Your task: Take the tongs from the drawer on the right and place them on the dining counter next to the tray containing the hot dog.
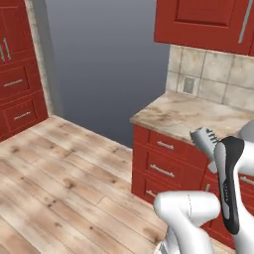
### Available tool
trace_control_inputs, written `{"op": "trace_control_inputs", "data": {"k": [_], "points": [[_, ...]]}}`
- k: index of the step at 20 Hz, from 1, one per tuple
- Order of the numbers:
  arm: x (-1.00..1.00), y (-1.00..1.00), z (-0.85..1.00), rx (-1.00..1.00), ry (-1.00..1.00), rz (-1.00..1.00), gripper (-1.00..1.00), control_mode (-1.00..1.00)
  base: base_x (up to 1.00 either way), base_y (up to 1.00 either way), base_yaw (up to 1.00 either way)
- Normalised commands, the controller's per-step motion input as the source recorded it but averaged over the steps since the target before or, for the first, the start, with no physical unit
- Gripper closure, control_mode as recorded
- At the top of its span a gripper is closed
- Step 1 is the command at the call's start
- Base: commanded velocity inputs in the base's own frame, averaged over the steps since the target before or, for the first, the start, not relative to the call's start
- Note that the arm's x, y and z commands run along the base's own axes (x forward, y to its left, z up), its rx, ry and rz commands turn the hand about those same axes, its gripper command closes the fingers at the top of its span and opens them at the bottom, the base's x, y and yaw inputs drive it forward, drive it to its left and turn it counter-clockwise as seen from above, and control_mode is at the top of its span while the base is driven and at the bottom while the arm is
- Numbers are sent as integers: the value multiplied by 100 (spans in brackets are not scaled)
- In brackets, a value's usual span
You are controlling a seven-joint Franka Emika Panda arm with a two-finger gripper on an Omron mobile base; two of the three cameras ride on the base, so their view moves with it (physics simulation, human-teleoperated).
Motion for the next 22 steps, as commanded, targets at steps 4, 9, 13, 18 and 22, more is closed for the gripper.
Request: {"op": "trace_control_inputs", "data": {"k": [4, 9, 13, 18, 22], "points": [[0, 0, 0, 0, 0, 0, 100, 100, 1, 69, 70], [0, 0, 0, 0, 0, 0, 100, 100, 38, 92, 53], [0, 0, 0, 0, 0, 0, 100, 100, 96, 98, 21], [0, 0, 0, 0, 0, 0, 100, 100, 100, 95, 0], [0, 0, 0, 0, 0, 0, 100, 100, 100, 11, -1]]}}
